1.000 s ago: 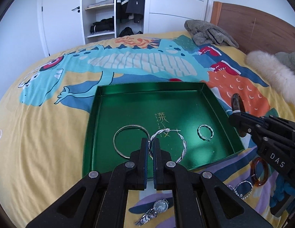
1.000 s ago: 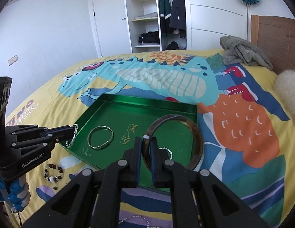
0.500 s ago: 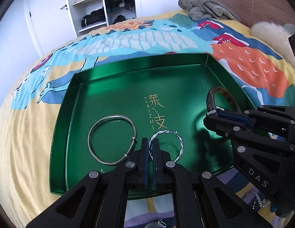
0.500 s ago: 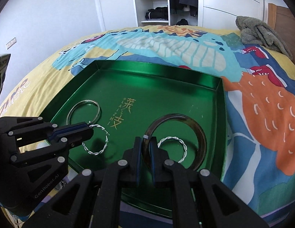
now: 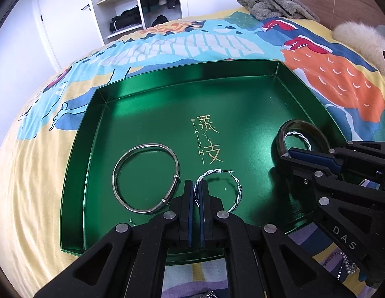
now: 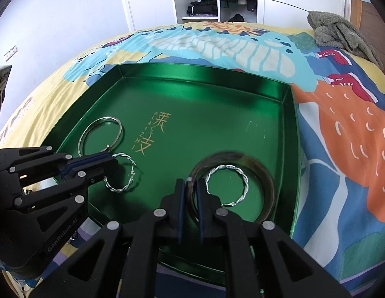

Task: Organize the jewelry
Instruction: 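Release the hoop into the green tray with the left gripper while the right releases the bangle there, then lift both open grippers away from the green tray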

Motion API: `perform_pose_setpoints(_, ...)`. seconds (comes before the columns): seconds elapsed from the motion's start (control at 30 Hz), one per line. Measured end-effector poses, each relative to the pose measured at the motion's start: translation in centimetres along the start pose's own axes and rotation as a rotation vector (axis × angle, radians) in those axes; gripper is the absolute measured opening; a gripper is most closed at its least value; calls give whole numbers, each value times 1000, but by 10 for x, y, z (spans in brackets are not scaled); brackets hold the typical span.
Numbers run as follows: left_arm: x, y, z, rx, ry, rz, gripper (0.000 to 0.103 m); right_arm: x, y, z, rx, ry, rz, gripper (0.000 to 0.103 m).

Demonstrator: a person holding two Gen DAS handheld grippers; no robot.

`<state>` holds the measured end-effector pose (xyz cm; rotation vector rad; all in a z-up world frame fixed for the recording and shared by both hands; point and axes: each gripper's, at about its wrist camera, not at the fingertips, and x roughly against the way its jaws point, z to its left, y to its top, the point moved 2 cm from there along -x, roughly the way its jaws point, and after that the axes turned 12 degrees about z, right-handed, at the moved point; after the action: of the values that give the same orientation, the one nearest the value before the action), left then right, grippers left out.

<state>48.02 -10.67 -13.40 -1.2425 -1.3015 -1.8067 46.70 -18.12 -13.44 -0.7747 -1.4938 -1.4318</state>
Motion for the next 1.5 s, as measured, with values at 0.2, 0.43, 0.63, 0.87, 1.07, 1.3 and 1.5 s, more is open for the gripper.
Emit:
perform_pose_setpoints(0.2, 3, 1, 1, 3, 1, 13, 7, 8, -4, -7, -25, 8, 1, 14)
perform_pose_setpoints(0.43, 60, -3, 14, 32, -12, -67, 26, 70, -11, -6, -34, 3, -97, 28)
perform_pose_setpoints(0.63, 154, -28, 35, 44, 8, -190, 27, 167, -35, 10, -14, -9, -232, 28)
perform_pose_setpoints(0.87, 253, -89, 60, 89, 20, -271, 27, 269, -81, 39, 21, -14, -341, 28)
perform_pose_setpoints(1.07, 309, -157, 67, 111, 49, -304, 38, 327, -135, 61, 30, -13, -391, 29)
perform_pose_setpoints(1.3, 346, -227, 67, 133, 31, -330, 42, 362, -198, 73, 10, -20, -416, 29)
perform_pose_setpoints(1.5, 362, -270, 60, 146, 22, -344, 48, 384, -241, 82, -5, -20, -439, 29)
